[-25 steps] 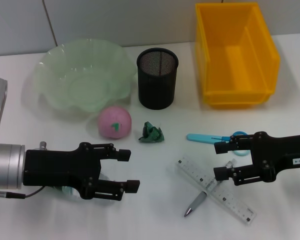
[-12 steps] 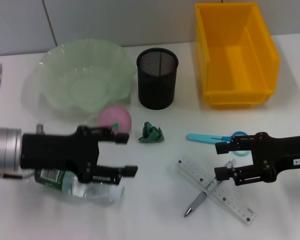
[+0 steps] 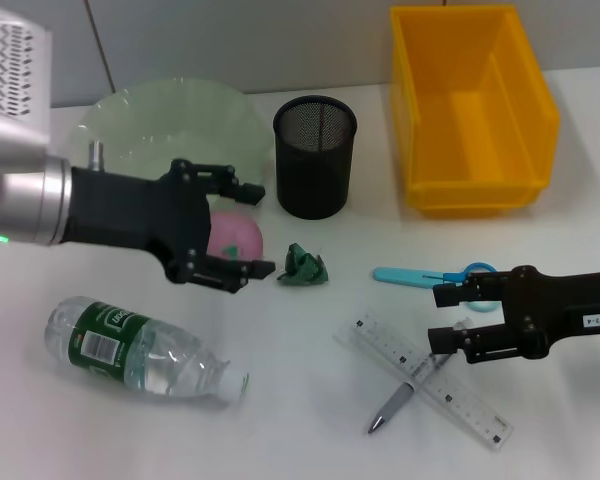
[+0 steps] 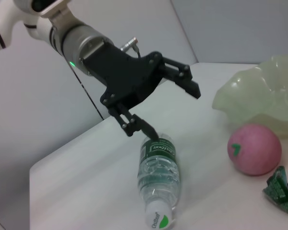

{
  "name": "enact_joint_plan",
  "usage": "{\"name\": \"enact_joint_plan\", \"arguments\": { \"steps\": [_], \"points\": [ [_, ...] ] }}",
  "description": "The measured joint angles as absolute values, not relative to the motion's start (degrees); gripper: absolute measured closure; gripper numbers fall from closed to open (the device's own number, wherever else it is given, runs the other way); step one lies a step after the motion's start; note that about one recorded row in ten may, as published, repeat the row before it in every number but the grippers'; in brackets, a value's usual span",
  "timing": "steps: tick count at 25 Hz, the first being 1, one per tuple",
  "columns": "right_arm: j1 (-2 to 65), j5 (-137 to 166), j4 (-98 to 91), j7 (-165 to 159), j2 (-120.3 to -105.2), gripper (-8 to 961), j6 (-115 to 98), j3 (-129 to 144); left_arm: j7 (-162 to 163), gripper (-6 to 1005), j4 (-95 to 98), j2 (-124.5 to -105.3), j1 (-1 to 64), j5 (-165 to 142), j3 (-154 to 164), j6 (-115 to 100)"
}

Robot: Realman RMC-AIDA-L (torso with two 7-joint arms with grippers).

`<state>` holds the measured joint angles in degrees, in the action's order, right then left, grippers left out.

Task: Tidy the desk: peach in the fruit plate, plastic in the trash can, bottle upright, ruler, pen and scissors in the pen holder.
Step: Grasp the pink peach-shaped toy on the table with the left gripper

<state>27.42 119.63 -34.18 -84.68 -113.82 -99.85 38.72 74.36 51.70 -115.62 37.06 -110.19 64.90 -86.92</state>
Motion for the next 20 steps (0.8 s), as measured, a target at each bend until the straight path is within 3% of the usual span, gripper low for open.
{"name": "enact_joint_plan", "arguments": {
  "steps": [8, 20],
  "points": [
    [27.6, 119.5, -34.0, -87.0, -113.89, 168, -99.0, 38.7, 72.7, 229, 56.4, -118.1, 40.2, -119.8, 65.4, -84.5],
    [27.6, 119.4, -34.3, -88.4, -113.79, 168, -99.0, 38.3, 75.2, 242, 55.4, -118.62, 42.0, -127.1, 76.0, -71.5]
  ]
}}
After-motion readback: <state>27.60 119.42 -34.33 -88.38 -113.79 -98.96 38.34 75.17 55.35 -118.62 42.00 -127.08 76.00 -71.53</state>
